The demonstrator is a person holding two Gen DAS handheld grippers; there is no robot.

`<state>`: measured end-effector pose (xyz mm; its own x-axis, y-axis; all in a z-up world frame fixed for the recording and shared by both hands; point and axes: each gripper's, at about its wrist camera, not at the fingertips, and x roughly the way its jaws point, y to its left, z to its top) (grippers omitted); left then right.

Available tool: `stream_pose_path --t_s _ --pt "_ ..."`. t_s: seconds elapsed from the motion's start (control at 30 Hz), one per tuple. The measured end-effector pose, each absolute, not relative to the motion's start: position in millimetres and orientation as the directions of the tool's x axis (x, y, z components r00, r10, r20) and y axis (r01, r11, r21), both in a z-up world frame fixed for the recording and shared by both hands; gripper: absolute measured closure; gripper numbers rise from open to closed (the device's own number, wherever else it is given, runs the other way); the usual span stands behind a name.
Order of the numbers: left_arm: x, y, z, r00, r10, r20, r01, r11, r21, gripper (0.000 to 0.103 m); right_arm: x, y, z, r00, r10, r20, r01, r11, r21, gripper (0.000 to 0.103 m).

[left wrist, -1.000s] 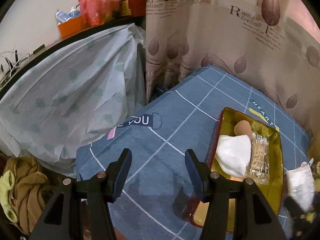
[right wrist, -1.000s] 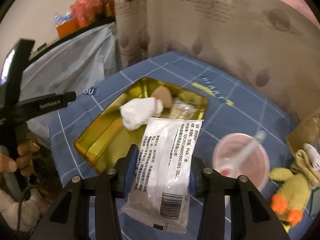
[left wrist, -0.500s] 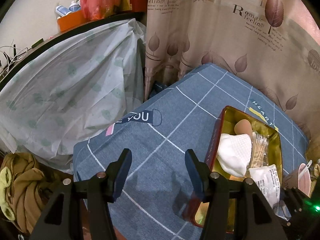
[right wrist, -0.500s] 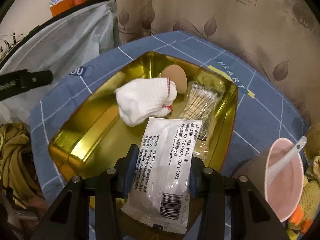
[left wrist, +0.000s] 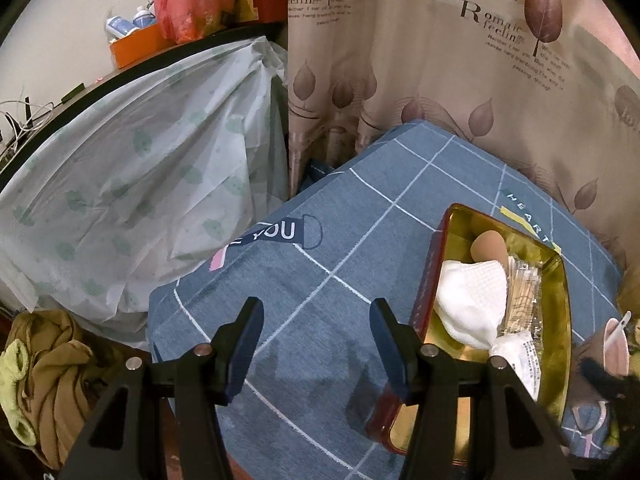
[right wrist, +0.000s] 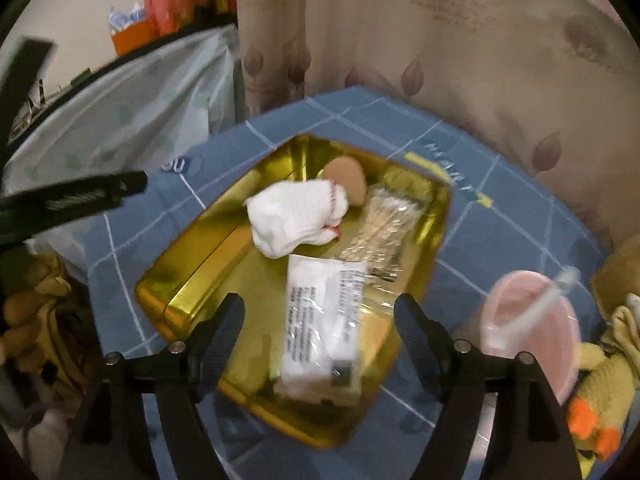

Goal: Organize soft objects
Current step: 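Move the right gripper to the small yellow plush and grasp it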

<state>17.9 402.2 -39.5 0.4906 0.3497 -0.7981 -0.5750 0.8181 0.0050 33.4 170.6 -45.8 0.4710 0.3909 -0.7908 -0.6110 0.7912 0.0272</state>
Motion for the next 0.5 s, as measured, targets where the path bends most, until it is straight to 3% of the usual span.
stream_pose_path --t_s 0.23,0.5 --pt "19 399 -38 0.491 0.361 -0.793 -0.567 0.823 0.023 0.047 16 95 -26 0.552 0.324 -0.769 -0.520 0.854 -0.013 0.026" --pt "20 386 -34 0.510 0.360 -0.781 -0.535 0.844 0.039 0.047 10 -22 -31 0.610 0.114 -0.784 -0.301 0.949 -0.096 0.026"
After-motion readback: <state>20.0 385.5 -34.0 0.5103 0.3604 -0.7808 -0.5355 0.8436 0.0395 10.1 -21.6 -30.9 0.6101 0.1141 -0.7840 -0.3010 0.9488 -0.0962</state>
